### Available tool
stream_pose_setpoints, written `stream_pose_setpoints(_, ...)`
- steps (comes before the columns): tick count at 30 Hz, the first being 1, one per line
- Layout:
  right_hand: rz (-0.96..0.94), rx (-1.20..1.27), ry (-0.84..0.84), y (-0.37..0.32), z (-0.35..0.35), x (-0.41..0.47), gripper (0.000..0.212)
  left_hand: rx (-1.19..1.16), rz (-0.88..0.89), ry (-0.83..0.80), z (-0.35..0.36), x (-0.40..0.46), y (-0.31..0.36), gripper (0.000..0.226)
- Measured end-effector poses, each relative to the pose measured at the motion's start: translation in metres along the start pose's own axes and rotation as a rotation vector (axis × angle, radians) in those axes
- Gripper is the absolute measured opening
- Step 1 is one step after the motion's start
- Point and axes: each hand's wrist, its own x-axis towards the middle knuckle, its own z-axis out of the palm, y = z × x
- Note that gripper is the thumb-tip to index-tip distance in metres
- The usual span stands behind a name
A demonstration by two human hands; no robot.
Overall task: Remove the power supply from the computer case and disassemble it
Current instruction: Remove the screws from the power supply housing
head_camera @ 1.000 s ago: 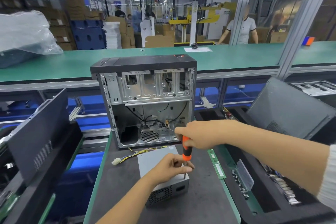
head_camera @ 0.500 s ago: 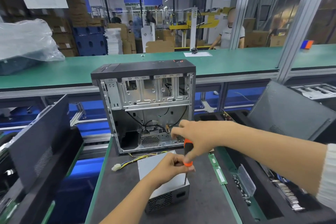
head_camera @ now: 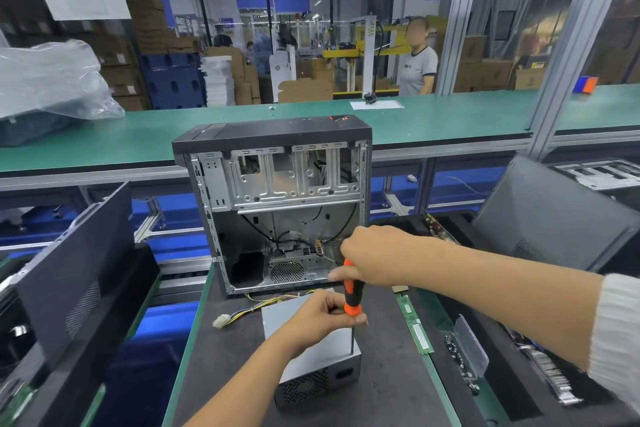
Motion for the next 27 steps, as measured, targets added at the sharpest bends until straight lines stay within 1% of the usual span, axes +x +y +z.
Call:
stream_pose_setpoints(1,-0.032,0.047,-0.030,0.001,0.000,0.001,0.039,-0.002,-0.012,-0.003,0.000,0.000,0.000,0.007)
stream_pose_setpoints(2,-0.084,0.123,-0.096,0.003,-0.002,0.001,0.027,-0.007,-0.016,-0.002,0.000,0.001,-0.001,0.009)
stream_pose_setpoints(3,-0.132,0.194,-0.181,0.007,-0.005,0.000,0.028,-0.008,-0.012,0.001,0.000,0.000,-0.001,0.011)
stream_pose_setpoints(4,-0.158,0.242,-0.237,0.010,-0.009,0.000,0.038,-0.012,-0.005,0.004,0.001,0.000,-0.001,0.011)
stream_pose_setpoints(5,-0.146,0.250,-0.251,0.011,-0.012,0.000,0.045,-0.018,0.005,0.003,0.001,-0.001,0.000,0.008)
stream_pose_setpoints(6,-0.111,0.233,-0.219,0.009,-0.012,0.001,0.049,-0.025,0.013,0.002,0.002,0.000,0.000,0.006)
stream_pose_setpoints(7,-0.062,0.205,-0.172,0.005,-0.012,0.001,0.052,-0.032,0.012,0.007,0.002,0.000,0.000,0.009)
stream_pose_setpoints(9,-0.003,0.095,-0.073,-0.002,-0.009,0.004,0.056,-0.018,-0.008,0.016,0.001,0.001,0.001,0.012)
stream_pose_setpoints(10,-0.015,0.053,-0.056,-0.002,-0.007,0.006,0.053,-0.009,-0.015,0.017,0.001,0.001,0.001,0.014)
stream_pose_setpoints(11,-0.038,0.041,-0.069,-0.001,-0.006,0.007,0.043,-0.006,-0.017,0.014,0.001,0.001,0.002,0.013)
stream_pose_setpoints(12,-0.070,0.075,-0.126,0.002,-0.007,0.009,0.025,-0.010,-0.018,0.011,0.002,0.000,0.003,0.011)
stream_pose_setpoints(13,-0.103,0.122,-0.201,0.006,-0.009,0.008,0.020,-0.016,-0.018,0.008,0.002,0.000,0.004,0.007)
stream_pose_setpoints(14,-0.132,0.169,-0.264,0.010,-0.012,0.008,0.032,-0.019,-0.017,0.008,0.002,-0.001,0.004,0.007)
stream_pose_setpoints(15,-0.143,0.195,-0.280,0.012,-0.013,0.008,0.040,-0.023,-0.015,0.010,0.002,-0.001,0.004,0.011)
stream_pose_setpoints(17,-0.093,0.200,-0.200,0.010,-0.012,0.007,0.049,-0.038,-0.013,0.026,0.001,-0.002,0.004,0.017)
stream_pose_setpoints(18,-0.045,0.177,-0.145,0.006,-0.010,0.007,0.052,-0.048,-0.017,0.035,0.000,-0.002,0.005,0.016)
stream_pose_setpoints(20,-0.006,0.056,-0.033,0.003,-0.008,0.009,0.052,-0.040,-0.035,0.034,0.000,-0.001,0.005,0.010)
stream_pose_setpoints(21,-0.023,0.015,-0.019,0.003,-0.008,0.010,0.044,-0.036,-0.040,0.029,0.000,-0.001,0.005,0.008)
stream_pose_setpoints(22,-0.058,0.039,-0.064,0.005,-0.009,0.011,0.030,-0.040,-0.045,0.026,0.001,-0.001,0.005,0.009)
stream_pose_setpoints(23,-0.106,0.094,-0.147,0.007,-0.013,0.010,0.022,-0.045,-0.048,0.024,0.001,-0.001,0.004,0.011)
stream_pose_setpoints(25,-0.190,0.215,-0.303,0.014,-0.019,0.009,0.044,-0.043,-0.042,0.017,0.002,-0.001,0.006,0.016)
stream_pose_setpoints(26,-0.191,0.228,-0.308,0.016,-0.019,0.009,0.050,-0.041,-0.034,0.014,0.002,-0.001,0.006,0.019)
stream_pose_setpoints(27,-0.170,0.222,-0.264,0.014,-0.018,0.009,0.053,-0.041,-0.029,0.017,0.002,-0.001,0.007,0.019)
